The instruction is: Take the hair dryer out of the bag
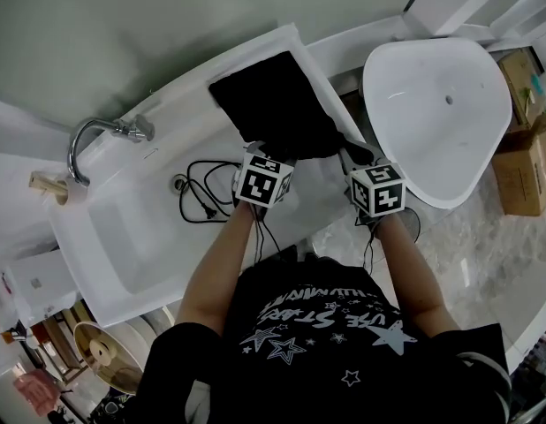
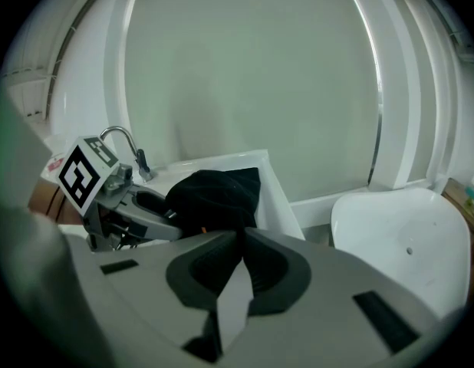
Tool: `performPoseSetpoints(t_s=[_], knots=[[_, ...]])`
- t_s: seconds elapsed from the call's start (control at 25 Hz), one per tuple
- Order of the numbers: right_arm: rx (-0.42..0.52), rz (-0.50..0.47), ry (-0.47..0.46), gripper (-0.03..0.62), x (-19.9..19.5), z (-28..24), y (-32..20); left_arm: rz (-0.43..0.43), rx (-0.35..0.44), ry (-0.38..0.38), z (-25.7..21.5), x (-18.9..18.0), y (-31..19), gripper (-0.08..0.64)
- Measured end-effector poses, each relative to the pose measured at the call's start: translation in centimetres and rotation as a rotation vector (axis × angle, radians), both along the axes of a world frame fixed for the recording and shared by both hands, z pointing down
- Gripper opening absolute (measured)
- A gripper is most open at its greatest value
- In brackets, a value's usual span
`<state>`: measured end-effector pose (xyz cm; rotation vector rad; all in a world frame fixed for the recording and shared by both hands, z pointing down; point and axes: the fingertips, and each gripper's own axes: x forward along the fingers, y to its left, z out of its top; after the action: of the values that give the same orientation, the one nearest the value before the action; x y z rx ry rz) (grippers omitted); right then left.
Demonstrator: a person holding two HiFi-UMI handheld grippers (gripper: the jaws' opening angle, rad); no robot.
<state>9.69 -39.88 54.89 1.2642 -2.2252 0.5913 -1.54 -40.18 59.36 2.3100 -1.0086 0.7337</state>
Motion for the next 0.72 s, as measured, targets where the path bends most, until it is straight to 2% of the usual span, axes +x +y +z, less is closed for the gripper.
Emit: performPoseSetpoints(t_s=[0.28, 0.48, 0.72], knots=[[0.020, -0.022, 0.000, 0.023, -0.5, -0.7, -0.4, 0.061, -0.018, 0.036, -0.9, -0.1, 1.6, 0.206], [0.051, -0.048, 0.015, 0.021, -0.8, -1.6, -0.4, 0.115, -0.020, 0.020, -1.3, -0.3, 2.8, 0.206], [0.058, -0.083, 0.030, 0.021, -1.1, -2.1, 0.0, 0.140, -0.037, 0.029, -1.7, -0.2, 4.7, 0.206]])
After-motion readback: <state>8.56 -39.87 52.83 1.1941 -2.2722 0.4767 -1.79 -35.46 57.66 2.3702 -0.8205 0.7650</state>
